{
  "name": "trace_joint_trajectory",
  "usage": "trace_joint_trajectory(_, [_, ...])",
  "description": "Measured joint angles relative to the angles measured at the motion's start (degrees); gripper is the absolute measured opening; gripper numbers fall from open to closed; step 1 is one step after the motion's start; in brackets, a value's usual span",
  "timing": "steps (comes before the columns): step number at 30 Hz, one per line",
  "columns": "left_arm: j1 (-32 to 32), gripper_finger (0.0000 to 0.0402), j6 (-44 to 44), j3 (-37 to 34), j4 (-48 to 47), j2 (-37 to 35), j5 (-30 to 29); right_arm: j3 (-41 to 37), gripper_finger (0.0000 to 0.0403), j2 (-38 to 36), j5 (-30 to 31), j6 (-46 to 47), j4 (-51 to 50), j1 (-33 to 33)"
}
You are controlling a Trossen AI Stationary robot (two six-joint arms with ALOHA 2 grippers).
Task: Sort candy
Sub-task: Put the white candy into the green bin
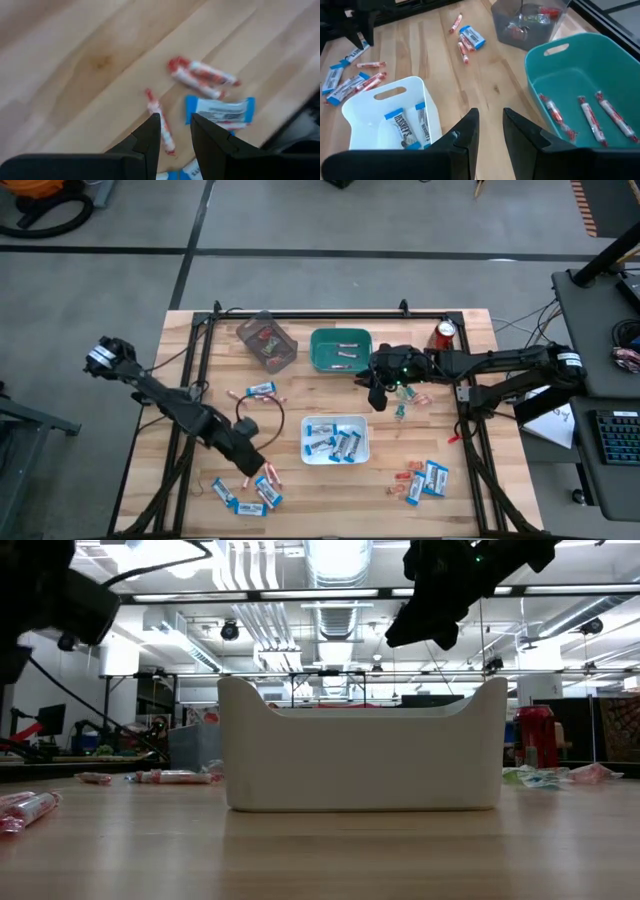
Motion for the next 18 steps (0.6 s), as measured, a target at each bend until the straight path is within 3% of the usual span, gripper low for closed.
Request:
trace_joint_trajectory(11, [-3.3,0.0091,-2.63,9.26,-7.45,12.84,-0.15,0.0,0.0082,0.11,0.02,-1.43,0.09,0.0])
trace_joint_trajectory(18, [-3.27,0.0091,-1.28,11.06,-8.15,18.62,-1.38,0.0,0.0079,0.13,0.02,-1.43,0.1,0.0])
